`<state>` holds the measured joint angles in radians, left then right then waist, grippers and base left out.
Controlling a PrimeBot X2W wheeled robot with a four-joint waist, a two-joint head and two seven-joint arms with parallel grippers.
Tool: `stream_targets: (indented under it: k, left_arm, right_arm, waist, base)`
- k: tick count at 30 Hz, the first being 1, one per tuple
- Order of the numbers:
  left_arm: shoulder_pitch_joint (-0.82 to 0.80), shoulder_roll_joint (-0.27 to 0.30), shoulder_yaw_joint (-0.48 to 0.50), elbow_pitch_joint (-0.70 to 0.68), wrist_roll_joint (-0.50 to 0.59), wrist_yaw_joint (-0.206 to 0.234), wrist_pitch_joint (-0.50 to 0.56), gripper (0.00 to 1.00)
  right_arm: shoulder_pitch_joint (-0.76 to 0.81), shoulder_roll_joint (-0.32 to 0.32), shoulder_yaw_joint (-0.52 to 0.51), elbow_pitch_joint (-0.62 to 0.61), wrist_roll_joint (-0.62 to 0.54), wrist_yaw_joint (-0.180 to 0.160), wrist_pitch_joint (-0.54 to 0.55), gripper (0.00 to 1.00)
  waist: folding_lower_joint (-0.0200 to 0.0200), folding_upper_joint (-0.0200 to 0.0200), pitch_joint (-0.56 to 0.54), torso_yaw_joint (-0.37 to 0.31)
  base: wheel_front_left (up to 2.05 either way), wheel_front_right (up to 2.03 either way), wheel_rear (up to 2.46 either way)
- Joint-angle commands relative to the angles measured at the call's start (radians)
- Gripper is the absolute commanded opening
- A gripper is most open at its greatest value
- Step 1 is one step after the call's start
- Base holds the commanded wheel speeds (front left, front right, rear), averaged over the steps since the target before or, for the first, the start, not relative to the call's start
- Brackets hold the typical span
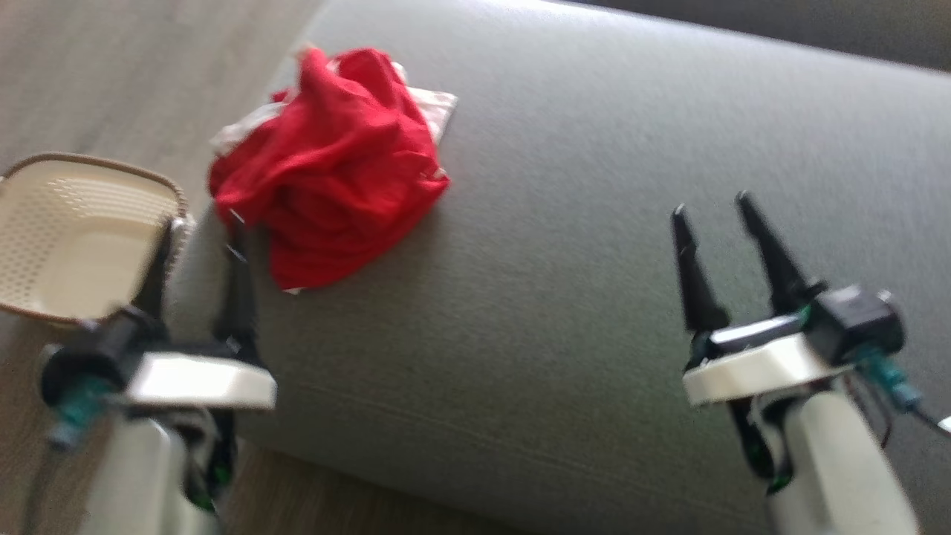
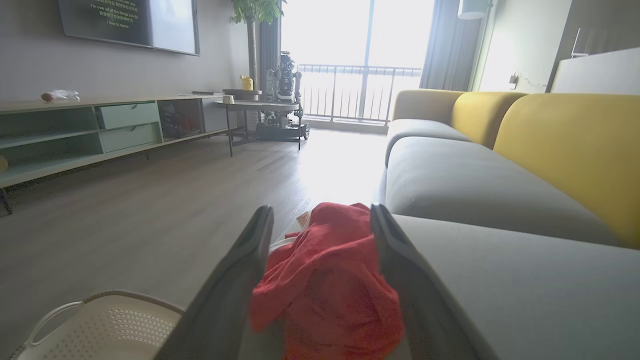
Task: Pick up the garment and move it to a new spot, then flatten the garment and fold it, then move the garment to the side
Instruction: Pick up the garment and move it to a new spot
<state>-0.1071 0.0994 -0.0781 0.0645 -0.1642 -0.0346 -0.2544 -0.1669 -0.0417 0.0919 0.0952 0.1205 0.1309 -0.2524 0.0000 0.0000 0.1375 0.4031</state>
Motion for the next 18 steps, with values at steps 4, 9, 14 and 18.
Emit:
stream_targets:
  k: [4, 9, 14, 18]
  left_arm:
    - [-0.152, 0.056, 0.08, 0.015, -0.095, -0.045, 0.026, 1.0]
    - [-0.297, 0.144, 0.074, 0.083, -0.147, -0.078, 0.143, 1.0]
    - [-0.402, 0.224, 0.037, 0.151, -0.167, -0.089, 0.255, 1.0]
    - [-0.473, 0.267, 0.013, 0.222, -0.175, -0.092, 0.322, 1.0]
  right_arm:
    - [-0.073, -0.008, -0.008, -0.086, -0.015, 0.0, 0.005, 1.0]
    - [-0.104, -0.008, -0.028, -0.159, -0.041, 0.0, 0.038, 1.0]
    - [-0.122, -0.008, -0.027, -0.208, -0.051, 0.0, 0.059, 1.0]
    - [-0.13, -0.008, -0.023, -0.229, -0.056, 0.0, 0.065, 1.0]
  waist:
    - [0.0, 0.0, 0.103, -0.094]
    - [0.0, 0.0, 0.171, -0.142]
    - [0.0, 0.0, 0.222, -0.179]
    - [0.0, 0.0, 0.25, -0.202]
  base:
    - [0.0, 0.0, 0.0]
    - [0.0, 0.0, 0.0]
    - [0.0, 0.0, 0.0]
    - [0.0, 0.0, 0.0]
